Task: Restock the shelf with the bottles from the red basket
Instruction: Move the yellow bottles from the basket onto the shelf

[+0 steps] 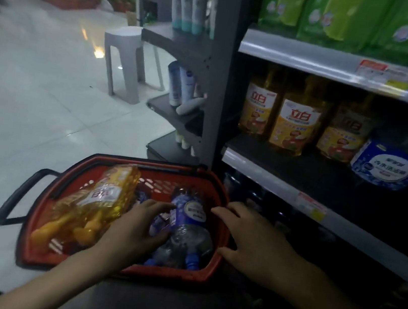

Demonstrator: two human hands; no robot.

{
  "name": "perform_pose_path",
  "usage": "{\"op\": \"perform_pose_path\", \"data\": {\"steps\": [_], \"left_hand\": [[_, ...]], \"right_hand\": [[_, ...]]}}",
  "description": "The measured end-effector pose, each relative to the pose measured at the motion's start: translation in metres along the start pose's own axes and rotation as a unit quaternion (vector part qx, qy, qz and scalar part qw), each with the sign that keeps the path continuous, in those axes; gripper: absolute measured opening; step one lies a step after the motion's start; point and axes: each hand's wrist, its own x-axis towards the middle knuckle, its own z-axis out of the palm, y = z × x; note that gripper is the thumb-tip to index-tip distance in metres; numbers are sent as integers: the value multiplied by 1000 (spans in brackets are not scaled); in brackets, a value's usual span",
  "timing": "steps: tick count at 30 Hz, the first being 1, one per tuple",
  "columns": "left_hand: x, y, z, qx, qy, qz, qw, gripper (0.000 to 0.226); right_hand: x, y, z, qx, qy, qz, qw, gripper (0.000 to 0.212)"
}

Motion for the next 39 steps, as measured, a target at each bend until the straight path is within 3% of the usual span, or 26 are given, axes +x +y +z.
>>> {"op": "perform_pose_path", "data": {"steps": [7, 11, 18, 22, 24, 28, 34, 37, 39], "left_hand": [[-9, -39, 22, 194, -49, 19, 980, 61], [7, -53, 19, 304, 11, 50, 951, 54], [40, -71, -5, 318, -5, -180, 931, 88], [49, -78, -5, 312, -9, -248, 917, 90], [57, -84, -2, 309, -36, -281, 908, 106], [77, -92, -11, 253, -70, -354, 898, 138], [84, -85, -12, 173, -34, -393, 902, 128], [82, -79, -32, 30, -22, -401, 915, 118], [79, -68, -52, -173, -25, -423, 889, 104]], "right_hand": [[33, -2, 50, -122, -111, -58, 985, 55], [49, -2, 66, -150, -121, -78, 978, 54], [70, -13, 69, -166, -123, -93, 974, 54], [77, -20, 67, -166, -120, -99, 974, 53], [78, -22, 66, -168, -123, -99, 973, 52], [77, -27, 62, -174, -112, -104, 973, 51], [79, -24, 45, -141, -81, -90, 983, 48], [77, -16, 37, -133, -80, -70, 985, 52], [76, -13, 34, -136, -84, -59, 985, 56]]}}
